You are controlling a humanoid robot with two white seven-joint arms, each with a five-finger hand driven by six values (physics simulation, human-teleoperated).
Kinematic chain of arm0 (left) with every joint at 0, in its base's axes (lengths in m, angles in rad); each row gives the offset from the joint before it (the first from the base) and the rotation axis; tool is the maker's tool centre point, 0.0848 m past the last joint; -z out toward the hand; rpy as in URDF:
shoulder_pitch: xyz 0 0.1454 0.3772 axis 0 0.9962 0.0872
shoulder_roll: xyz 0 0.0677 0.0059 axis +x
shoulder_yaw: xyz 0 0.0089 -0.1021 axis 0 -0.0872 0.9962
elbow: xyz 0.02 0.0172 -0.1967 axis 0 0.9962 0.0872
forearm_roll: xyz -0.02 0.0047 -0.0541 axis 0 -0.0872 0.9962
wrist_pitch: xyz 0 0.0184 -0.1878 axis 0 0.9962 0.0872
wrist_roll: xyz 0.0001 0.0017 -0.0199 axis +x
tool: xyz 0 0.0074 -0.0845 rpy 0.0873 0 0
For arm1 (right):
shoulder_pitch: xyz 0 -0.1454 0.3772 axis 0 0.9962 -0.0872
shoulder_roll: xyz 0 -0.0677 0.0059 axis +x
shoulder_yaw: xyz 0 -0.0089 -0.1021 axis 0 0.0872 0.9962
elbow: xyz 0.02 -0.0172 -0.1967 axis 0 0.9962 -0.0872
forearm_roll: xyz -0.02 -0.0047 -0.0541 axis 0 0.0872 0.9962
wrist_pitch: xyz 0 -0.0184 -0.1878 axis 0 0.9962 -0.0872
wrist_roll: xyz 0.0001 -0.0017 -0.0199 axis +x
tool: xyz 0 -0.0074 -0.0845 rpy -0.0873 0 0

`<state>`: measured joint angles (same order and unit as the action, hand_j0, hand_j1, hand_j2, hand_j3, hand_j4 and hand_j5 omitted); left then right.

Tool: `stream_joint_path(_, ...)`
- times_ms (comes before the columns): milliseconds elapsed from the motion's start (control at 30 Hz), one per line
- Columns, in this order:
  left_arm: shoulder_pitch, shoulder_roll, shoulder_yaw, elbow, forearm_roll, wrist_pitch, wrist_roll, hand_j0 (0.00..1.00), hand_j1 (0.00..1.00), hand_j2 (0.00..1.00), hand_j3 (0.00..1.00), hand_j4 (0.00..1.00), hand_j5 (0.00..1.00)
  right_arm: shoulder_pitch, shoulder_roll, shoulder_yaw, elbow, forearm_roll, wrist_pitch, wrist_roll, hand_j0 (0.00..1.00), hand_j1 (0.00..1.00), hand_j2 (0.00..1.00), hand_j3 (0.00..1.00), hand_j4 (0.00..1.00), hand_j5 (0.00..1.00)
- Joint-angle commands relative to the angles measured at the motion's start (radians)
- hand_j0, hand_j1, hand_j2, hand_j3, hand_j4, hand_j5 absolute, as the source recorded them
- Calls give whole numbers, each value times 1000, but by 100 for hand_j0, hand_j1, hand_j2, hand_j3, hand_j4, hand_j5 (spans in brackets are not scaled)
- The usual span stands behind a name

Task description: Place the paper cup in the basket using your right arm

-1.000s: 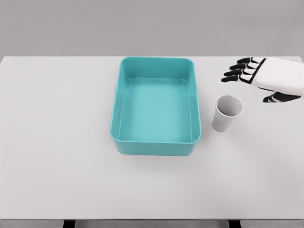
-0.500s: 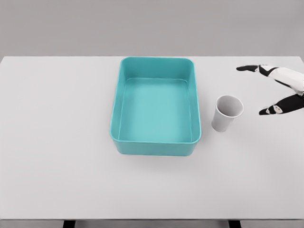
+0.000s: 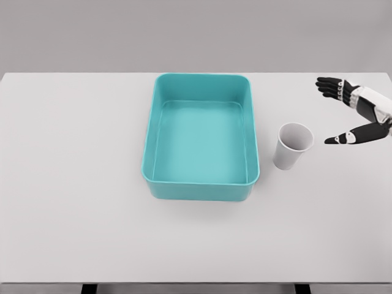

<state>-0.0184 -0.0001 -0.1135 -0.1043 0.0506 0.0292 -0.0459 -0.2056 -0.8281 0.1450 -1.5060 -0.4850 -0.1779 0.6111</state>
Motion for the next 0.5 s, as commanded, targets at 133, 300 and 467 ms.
stream_joint_path(133,0,0,0,0,0,0,0,100,100,100,100,100,100,51,30,2,84,-9,-181,0,100,100,100,100,100,100)
stream_joint_path(300,2,0,0,0,0,0,0,100,100,100,100,100,100,64,101,2,164,-9,-278,0,100,100,100,100,100,100)
stream_joint_path(467,2,0,0,0,0,0,0,100,100,100,100,100,100,72,173,-5,191,-12,-299,0,100,100,100,100,100,100)
